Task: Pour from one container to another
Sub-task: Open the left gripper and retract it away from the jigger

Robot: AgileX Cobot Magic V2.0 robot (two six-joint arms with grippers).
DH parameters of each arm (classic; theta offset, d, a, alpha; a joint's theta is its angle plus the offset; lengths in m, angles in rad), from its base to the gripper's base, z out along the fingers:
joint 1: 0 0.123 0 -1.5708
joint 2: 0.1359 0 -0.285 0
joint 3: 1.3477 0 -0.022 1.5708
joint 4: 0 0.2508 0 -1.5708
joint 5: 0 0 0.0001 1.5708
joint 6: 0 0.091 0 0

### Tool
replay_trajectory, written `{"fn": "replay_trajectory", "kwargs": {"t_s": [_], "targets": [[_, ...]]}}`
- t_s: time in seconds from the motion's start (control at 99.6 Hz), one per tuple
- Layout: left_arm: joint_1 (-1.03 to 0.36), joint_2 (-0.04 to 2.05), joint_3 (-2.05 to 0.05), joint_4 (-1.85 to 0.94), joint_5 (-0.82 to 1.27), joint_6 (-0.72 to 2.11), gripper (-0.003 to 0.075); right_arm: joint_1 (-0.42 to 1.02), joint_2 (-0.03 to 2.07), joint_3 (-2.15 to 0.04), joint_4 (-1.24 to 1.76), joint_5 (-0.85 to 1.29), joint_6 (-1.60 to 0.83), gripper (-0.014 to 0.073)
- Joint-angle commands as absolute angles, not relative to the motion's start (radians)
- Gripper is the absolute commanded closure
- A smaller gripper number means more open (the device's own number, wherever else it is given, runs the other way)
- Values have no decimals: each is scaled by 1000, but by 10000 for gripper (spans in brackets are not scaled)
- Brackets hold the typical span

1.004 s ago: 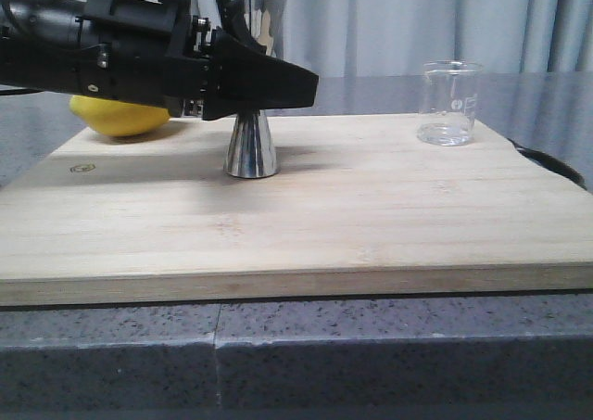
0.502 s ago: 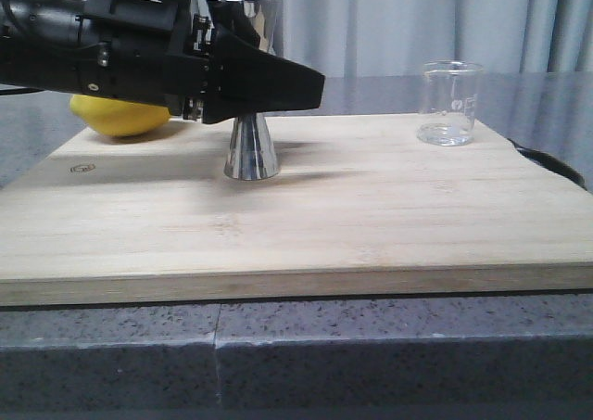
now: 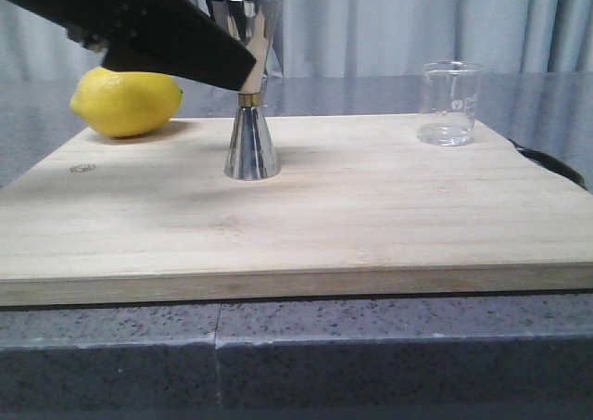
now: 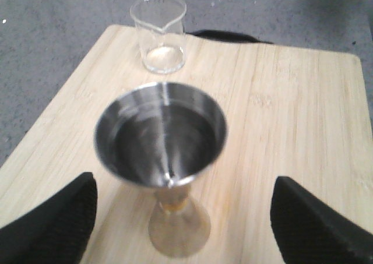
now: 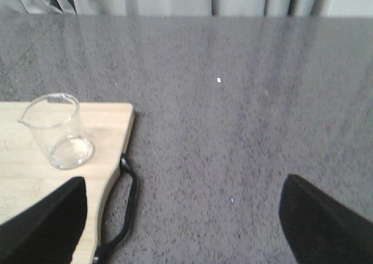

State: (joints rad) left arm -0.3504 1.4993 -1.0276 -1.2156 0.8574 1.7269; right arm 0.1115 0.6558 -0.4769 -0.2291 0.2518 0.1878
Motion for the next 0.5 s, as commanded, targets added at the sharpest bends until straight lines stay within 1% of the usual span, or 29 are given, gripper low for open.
{"fn": "replay_trajectory", "kwargs": {"t_s": [0.0, 0.131, 0.321, 0.402, 0.492], "targets": [[-355, 1401, -1050, -1107, 843, 1548, 151, 109, 651, -538, -206, 256, 184, 8], [-355, 1305, -1050, -900, 839, 1297, 152, 109, 651, -604, -176, 416, 184, 8], [-355, 1171, -1079, -553, 850, 754, 152, 109, 653, -716, -162, 663, 166, 8], [-355, 1121, -1103, -388, 881, 542, 152, 109, 653, -760, -157, 752, 144, 8], [-355, 1067, -1133, -218, 925, 367, 152, 109, 653, -803, -139, 830, 114, 8]]}}
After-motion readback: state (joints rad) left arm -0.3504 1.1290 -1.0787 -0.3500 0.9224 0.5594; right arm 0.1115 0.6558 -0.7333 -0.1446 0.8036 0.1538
